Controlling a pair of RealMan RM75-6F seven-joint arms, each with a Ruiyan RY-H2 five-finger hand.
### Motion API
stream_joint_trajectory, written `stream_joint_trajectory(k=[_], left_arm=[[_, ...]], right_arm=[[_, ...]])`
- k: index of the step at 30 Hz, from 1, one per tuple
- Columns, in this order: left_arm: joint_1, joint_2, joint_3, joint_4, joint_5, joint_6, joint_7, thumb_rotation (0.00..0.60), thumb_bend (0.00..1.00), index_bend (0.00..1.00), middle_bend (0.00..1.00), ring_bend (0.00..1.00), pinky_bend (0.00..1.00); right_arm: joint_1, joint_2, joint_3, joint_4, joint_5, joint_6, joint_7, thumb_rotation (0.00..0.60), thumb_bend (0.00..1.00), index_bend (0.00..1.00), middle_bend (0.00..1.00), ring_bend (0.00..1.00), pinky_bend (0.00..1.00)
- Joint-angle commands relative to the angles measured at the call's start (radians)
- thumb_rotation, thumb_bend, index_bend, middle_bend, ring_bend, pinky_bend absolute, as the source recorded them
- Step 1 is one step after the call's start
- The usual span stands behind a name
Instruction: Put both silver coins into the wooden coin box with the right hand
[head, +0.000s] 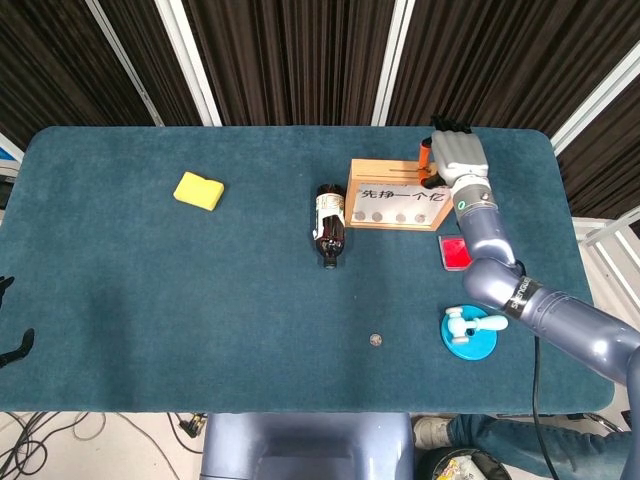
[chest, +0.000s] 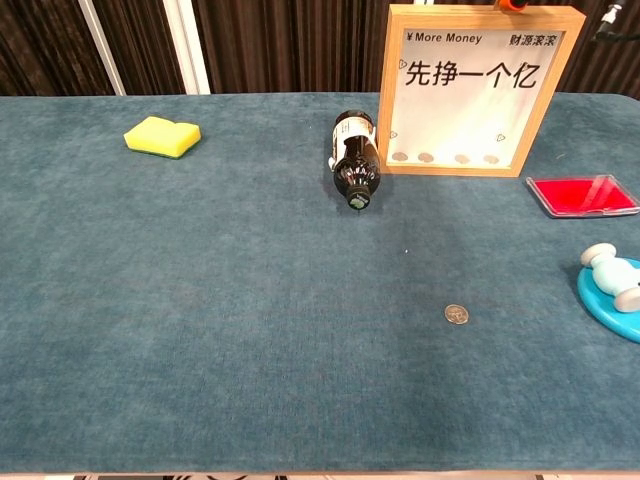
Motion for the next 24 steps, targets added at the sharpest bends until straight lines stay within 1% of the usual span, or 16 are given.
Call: stream_joint_trajectory(k=[1, 5, 16, 19, 22, 24], left_arm=[[0.0, 0.0, 0.0, -0.001, -0.001, 0.0, 0.001, 0.6, 0.4, 0.02, 0.0, 0.0, 0.0], [-0.001, 0.001, 0.0, -0.002, -0.004, -0.002, 0.003, 0.6, 0.4, 0.02, 0.0, 0.0, 0.0], [-0.002, 0.003, 0.001, -0.005, -0.011, -0.006, 0.007, 0.6, 0.4, 0.01, 0.0, 0.0, 0.0], [-0.002, 0.003, 0.001, -0.006, -0.013, -0.007, 0.008, 0.6, 0.4, 0.01, 0.0, 0.0, 0.0], [-0.003, 0.004, 0.001, -0.007, -0.016, -0.01, 0.008, 0.6, 0.4, 0.01, 0.0, 0.0, 0.0], [-0.003, 0.005, 0.001, -0.008, -0.017, -0.011, 0.007, 0.6, 0.4, 0.01, 0.0, 0.0, 0.0]], right_arm=[[0.0, 0.003, -0.001, -0.004, 0.002, 0.002, 0.0, 0.6, 0.52, 0.6, 0.0, 0.0, 0.0], [0.0, 0.011, -0.006, -0.012, 0.006, 0.002, -0.003, 0.6, 0.52, 0.57, 0.0, 0.0, 0.0], [0.005, 0.018, -0.019, -0.015, 0.015, -0.01, -0.008, 0.6, 0.52, 0.46, 0.0, 0.0, 0.0], [0.008, 0.023, -0.022, -0.019, 0.023, -0.013, -0.011, 0.6, 0.52, 0.44, 0.0, 0.0, 0.0], [0.008, 0.03, -0.015, -0.026, 0.023, -0.009, -0.002, 0.6, 0.52, 0.43, 0.0, 0.0, 0.0], [0.002, 0.041, 0.003, -0.046, 0.002, 0.011, 0.022, 0.6, 0.52, 0.43, 0.0, 0.0, 0.0]])
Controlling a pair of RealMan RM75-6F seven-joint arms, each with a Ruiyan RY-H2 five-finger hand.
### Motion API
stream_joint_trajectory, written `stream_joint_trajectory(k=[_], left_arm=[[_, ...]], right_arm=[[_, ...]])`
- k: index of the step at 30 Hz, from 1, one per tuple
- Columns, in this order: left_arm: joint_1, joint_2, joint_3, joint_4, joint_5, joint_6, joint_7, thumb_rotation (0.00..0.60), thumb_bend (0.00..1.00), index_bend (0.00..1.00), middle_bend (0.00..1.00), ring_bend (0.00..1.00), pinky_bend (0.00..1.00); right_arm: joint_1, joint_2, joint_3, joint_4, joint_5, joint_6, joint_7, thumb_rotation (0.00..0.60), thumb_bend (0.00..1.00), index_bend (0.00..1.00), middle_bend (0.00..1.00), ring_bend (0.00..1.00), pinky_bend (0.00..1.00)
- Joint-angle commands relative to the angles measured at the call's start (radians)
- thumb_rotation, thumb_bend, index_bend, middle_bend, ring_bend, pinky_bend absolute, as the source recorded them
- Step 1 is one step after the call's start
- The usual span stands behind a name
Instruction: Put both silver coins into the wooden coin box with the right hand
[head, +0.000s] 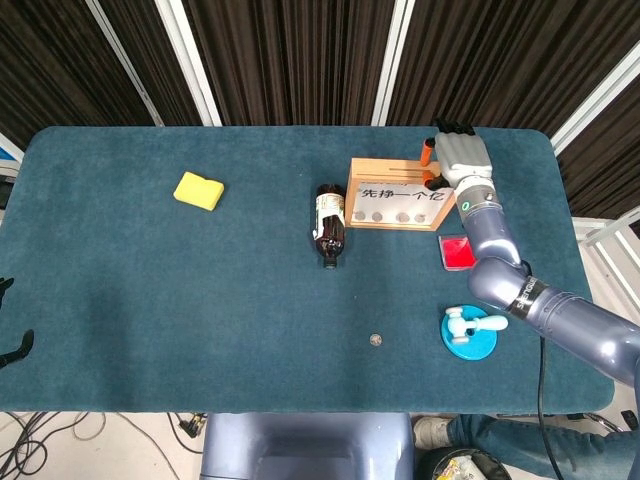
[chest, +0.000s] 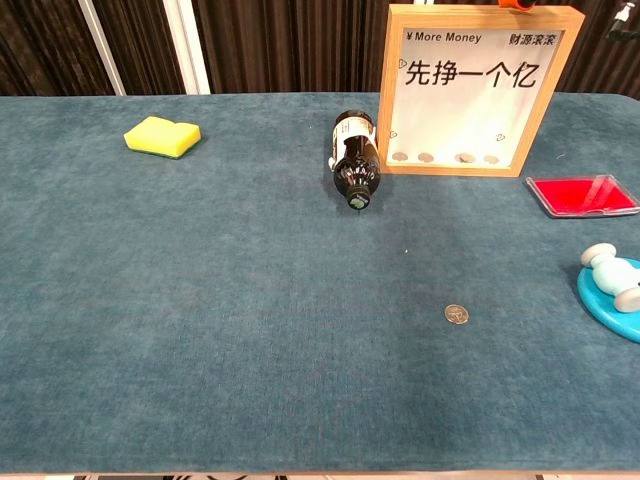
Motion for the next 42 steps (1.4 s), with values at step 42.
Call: stream_joint_trajectory(k=[42], left_arm=[[0.011, -0.036, 0.008, 0.085, 0.153, 0.101, -0.025, 0.6, 0.4, 0.01, 0.0, 0.0, 0.0]], right_arm=[[-0.744, -0.233, -0.271, -0.287, -1.187, 0.665, 0.395, 0.6, 0.47, 0.31, 0.0, 0.0, 0.0]])
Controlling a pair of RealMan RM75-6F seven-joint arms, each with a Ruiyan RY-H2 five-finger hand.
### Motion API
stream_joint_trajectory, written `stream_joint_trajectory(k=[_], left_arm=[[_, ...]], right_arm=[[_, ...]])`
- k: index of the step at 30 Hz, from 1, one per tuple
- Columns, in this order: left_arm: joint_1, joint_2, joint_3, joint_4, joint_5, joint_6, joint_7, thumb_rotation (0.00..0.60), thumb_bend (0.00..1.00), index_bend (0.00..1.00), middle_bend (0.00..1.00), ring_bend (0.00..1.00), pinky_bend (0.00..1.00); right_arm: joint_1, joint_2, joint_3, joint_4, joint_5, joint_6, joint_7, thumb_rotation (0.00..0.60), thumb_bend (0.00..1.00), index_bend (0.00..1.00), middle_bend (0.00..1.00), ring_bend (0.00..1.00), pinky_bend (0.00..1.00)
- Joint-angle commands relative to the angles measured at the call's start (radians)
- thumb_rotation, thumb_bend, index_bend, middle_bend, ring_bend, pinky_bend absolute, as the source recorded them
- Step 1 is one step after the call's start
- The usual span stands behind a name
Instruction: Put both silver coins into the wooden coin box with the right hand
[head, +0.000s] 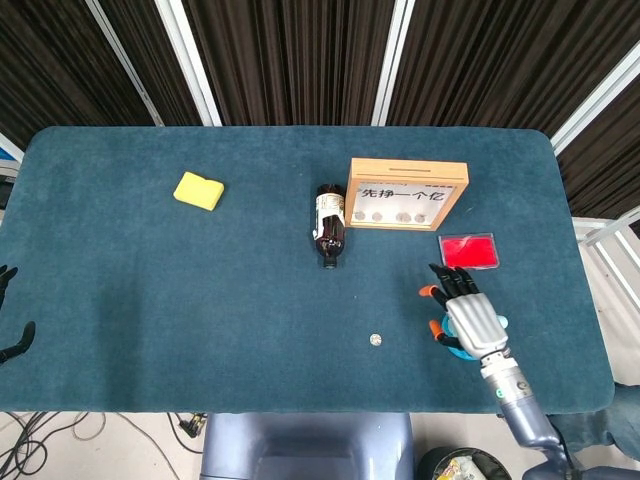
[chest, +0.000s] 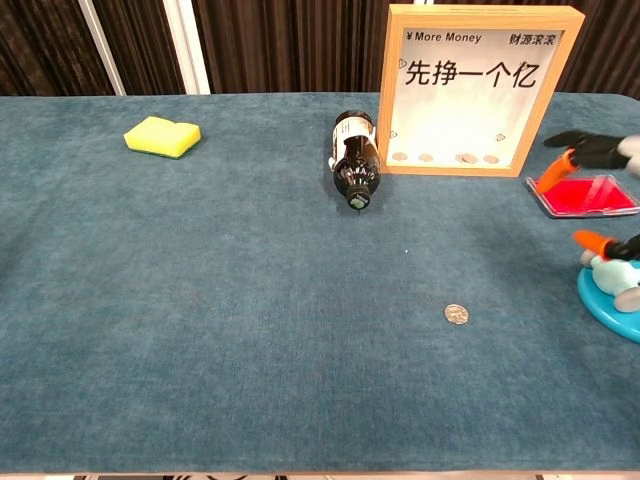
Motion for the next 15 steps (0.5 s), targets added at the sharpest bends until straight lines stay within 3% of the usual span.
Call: stream_joint_trajectory(k=[1, 15], left_arm=[[0.001, -0.002, -0.001, 0.001, -0.003, 0.002, 0.003, 0.6, 0.4, 0.01, 0.0, 0.0, 0.0], [0.002, -0.002, -0.005, -0.003, -0.019, -0.005, 0.002, 0.6, 0.4, 0.01, 0.0, 0.0, 0.0]], right_arm=[[-0.003, -0.043, 0.014, 0.027, -0.014, -0.02, -0.019, 0.6, 0.47, 0.31, 0.0, 0.0, 0.0], [-0.026, -0.189, 0.018, 0.071, -0.068, -0.059, -0.088, 0.6, 0.47, 0.38, 0.0, 0.0, 0.0]])
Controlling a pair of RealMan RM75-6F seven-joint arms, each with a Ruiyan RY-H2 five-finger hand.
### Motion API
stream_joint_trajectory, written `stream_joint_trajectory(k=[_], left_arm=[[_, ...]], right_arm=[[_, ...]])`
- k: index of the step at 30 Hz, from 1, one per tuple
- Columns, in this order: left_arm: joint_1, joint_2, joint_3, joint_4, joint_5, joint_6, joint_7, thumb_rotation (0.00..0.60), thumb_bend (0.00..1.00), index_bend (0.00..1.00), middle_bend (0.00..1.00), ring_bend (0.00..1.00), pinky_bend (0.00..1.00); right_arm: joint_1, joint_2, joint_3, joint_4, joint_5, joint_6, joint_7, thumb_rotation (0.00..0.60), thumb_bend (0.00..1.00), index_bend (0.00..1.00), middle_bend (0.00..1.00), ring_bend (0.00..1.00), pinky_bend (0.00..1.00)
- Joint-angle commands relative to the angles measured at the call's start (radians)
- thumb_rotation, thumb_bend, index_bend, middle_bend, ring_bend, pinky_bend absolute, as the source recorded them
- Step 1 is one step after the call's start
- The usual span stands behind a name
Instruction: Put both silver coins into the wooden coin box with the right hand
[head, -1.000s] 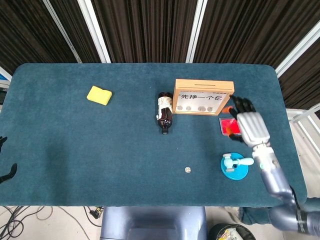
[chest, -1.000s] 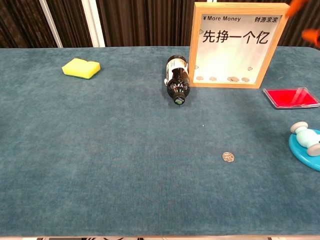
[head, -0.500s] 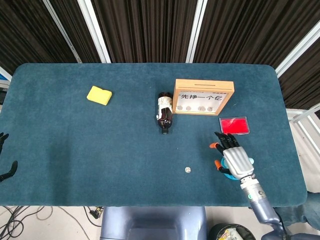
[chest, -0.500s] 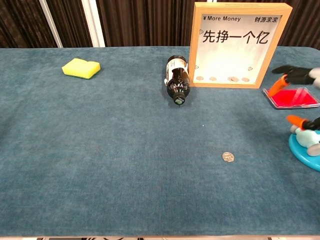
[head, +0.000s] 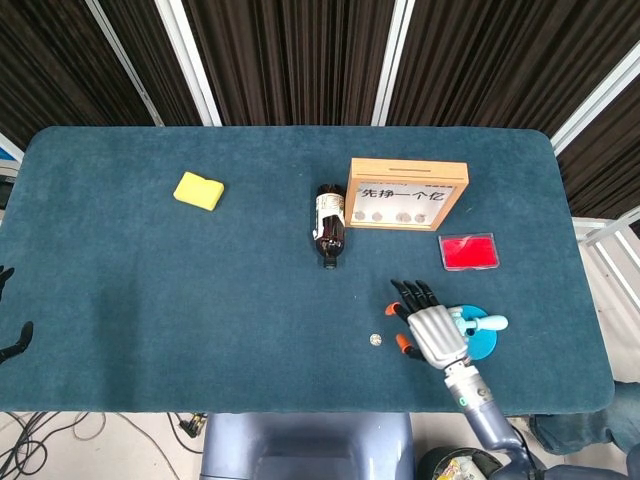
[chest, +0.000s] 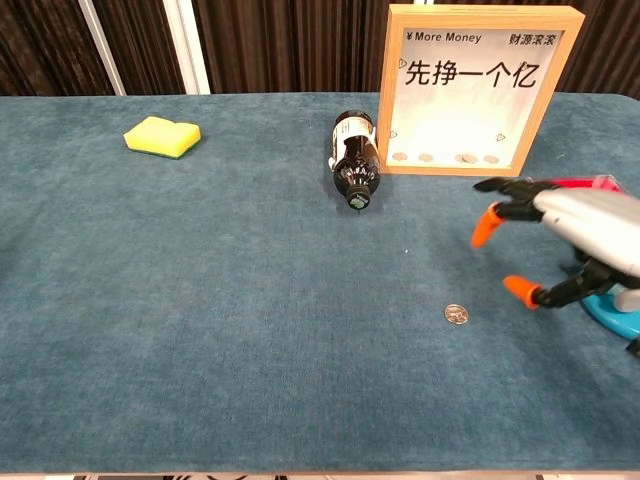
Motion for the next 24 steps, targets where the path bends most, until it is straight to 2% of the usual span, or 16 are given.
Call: stream_joint_trajectory(k=[1, 5, 14, 24], left_arm=[[0.001, 0.0, 0.0, -0.001, -0.001, 0.001, -0.002, 0.6, 0.4, 0.01, 0.0, 0.0, 0.0], [0.001, 0.001, 0.001, -0.002, -0.003, -0.002, 0.001, 0.6, 0.4, 0.01, 0.0, 0.0, 0.0], [0.002, 0.002, 0.0, -0.007, -0.009, -0.004, 0.006, 0.6, 0.4, 0.01, 0.0, 0.0, 0.0], [0.003, 0.005, 0.001, -0.011, -0.012, -0.008, 0.008, 0.6, 0.4, 0.01, 0.0, 0.0, 0.0]], right_arm=[[-0.013, -0.017, -0.009, -0.015, -0.008, -0.012, -0.008, 0.6, 0.47, 0.38, 0.0, 0.0, 0.0], [-0.017, -0.028, -0.006, -0.024, 0.006, -0.039, -0.04, 0.6, 0.47, 0.38, 0.0, 0.0, 0.0], [-0.016, -0.079, 0.032, 0.044, 0.025, -0.077, -0.06, 0.6, 0.47, 0.38, 0.0, 0.0, 0.0], [-0.034, -0.082, 0.036, 0.054, 0.016, -0.087, -0.055, 0.6, 0.47, 0.39, 0.0, 0.0, 0.0]])
